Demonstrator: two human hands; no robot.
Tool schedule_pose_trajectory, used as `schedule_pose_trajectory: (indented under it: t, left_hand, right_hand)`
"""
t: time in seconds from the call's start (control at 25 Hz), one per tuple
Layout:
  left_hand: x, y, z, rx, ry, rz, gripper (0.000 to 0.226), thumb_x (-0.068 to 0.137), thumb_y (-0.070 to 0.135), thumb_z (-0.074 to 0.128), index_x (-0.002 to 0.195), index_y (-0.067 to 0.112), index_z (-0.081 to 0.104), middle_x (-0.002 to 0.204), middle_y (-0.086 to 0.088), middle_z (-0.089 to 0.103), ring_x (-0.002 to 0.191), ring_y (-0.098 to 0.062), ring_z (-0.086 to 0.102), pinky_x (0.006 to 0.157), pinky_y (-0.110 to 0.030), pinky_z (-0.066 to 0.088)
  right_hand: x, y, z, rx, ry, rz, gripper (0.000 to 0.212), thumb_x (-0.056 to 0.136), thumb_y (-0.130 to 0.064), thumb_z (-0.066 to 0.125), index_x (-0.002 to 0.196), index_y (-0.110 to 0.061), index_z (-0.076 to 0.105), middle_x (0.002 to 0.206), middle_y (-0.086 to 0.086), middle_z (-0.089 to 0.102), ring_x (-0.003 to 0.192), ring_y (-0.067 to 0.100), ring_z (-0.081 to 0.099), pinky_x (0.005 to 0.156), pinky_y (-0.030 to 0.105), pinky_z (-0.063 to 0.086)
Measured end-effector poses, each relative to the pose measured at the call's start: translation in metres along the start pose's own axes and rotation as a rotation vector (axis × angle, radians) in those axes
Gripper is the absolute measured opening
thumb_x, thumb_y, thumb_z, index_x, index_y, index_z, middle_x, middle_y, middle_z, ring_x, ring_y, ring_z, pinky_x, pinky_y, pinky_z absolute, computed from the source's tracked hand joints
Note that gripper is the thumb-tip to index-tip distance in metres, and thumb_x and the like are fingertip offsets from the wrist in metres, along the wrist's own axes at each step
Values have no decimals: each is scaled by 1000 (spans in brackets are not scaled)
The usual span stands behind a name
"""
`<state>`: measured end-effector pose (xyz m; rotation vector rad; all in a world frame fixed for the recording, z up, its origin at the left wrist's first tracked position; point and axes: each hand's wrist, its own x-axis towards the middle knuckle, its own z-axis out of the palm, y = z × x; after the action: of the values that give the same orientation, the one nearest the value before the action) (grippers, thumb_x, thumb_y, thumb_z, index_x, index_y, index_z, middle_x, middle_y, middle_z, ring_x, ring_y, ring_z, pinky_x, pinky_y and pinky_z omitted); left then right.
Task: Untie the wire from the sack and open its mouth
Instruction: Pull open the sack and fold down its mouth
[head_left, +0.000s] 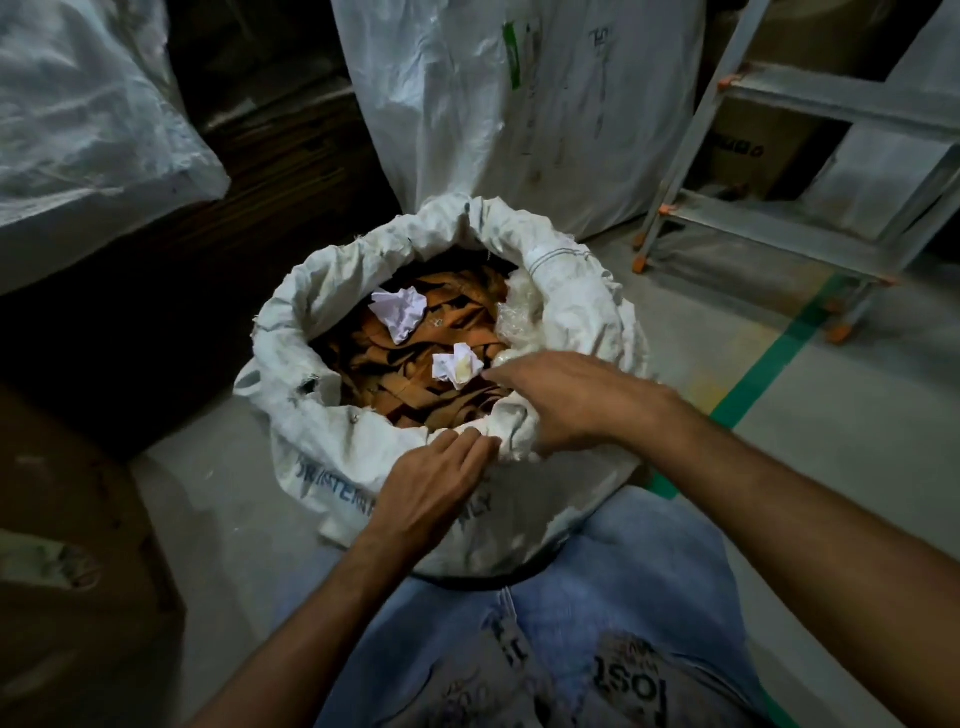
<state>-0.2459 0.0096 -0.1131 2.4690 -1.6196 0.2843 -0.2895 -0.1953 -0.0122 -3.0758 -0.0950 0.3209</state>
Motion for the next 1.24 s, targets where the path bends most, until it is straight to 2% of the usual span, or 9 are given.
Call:
schedule_pose_trajectory:
  t: [0.16, 0.28, 0.4, 0.6, 0.72, 0.88, 1.0, 1.12, 1.24]
  left_hand:
    - [5, -49, -46, -591, -261, -175, 59, 75, 55, 82, 123, 32, 57, 124, 16, 58, 103, -4, 61, 78, -31, 58]
    - [1, -95, -64, -239, -324, -123, 86, 68, 65, 80, 144, 40, 48, 146, 11, 52, 131, -15, 51, 103, -43, 46]
    - [-10, -92, -48, -70, -433, -107, 87, 69, 54, 83, 145, 38, 45, 134, 3, 63, 118, -24, 62, 90, -39, 50]
    - [-34, -64, -25, 98, -150, 43, 64, 65, 7, 77, 125, 16, 58, 93, -9, 69, 65, -31, 67, 44, -36, 49]
    - [-42, -61, -25, 20, -179, -30, 49, 75, 20, 72, 122, 23, 56, 103, -1, 67, 84, -26, 67, 54, -40, 54]
    - [-26, -78, -53, -312, -303, -310, 52, 82, 81, 52, 113, 40, 61, 104, 14, 60, 94, -9, 57, 74, -35, 53]
    - [-19, -98, -58, -40, -140, -438, 47, 85, 75, 52, 110, 36, 65, 111, 7, 59, 103, -18, 54, 79, -35, 45]
    - [-38, -99, -43, -75, -331, -402, 45, 87, 67, 59, 123, 39, 61, 130, 5, 57, 114, -21, 49, 84, -37, 43]
    - [-54, -110, -45, -168, -447, -295, 86, 77, 81, 54, 153, 45, 34, 159, 8, 34, 122, -20, 42, 94, -38, 47]
  right_hand:
    - [14, -4, 42, -237, 87, -1, 31, 83, -33, 74, 107, -18, 62, 94, 4, 71, 83, 29, 69, 59, 33, 39]
    - [-6, -18, 71, -271, 194, 36, 32, 75, -18, 83, 96, -17, 60, 82, 4, 66, 68, 26, 63, 49, 34, 42]
    - [-20, -26, 68, -229, 47, -72, 32, 80, -37, 71, 105, -19, 61, 93, 4, 65, 81, 26, 64, 59, 33, 41]
    - [22, -29, 17, 234, -133, -58, 79, 74, -71, 68, 138, -29, 51, 134, -1, 62, 118, 23, 61, 92, 40, 52]
    - [33, -44, 32, 138, -293, -143, 74, 72, -52, 81, 137, -28, 54, 127, -3, 66, 113, 22, 63, 83, 34, 49]
    - [10, -62, 72, -138, 115, -205, 28, 75, -24, 76, 97, -20, 59, 87, 1, 65, 77, 26, 63, 56, 33, 29]
    - [-9, -74, 110, -202, 210, -203, 44, 61, -8, 82, 93, -18, 54, 83, 3, 59, 68, 25, 57, 50, 34, 28]
    - [-3, -75, 99, -209, 210, -199, 47, 59, -15, 86, 98, -17, 59, 87, 3, 61, 74, 24, 59, 54, 33, 27]
    - [4, -75, 74, -165, 197, -169, 43, 81, -30, 71, 118, -16, 54, 104, 3, 61, 95, 25, 57, 69, 38, 36]
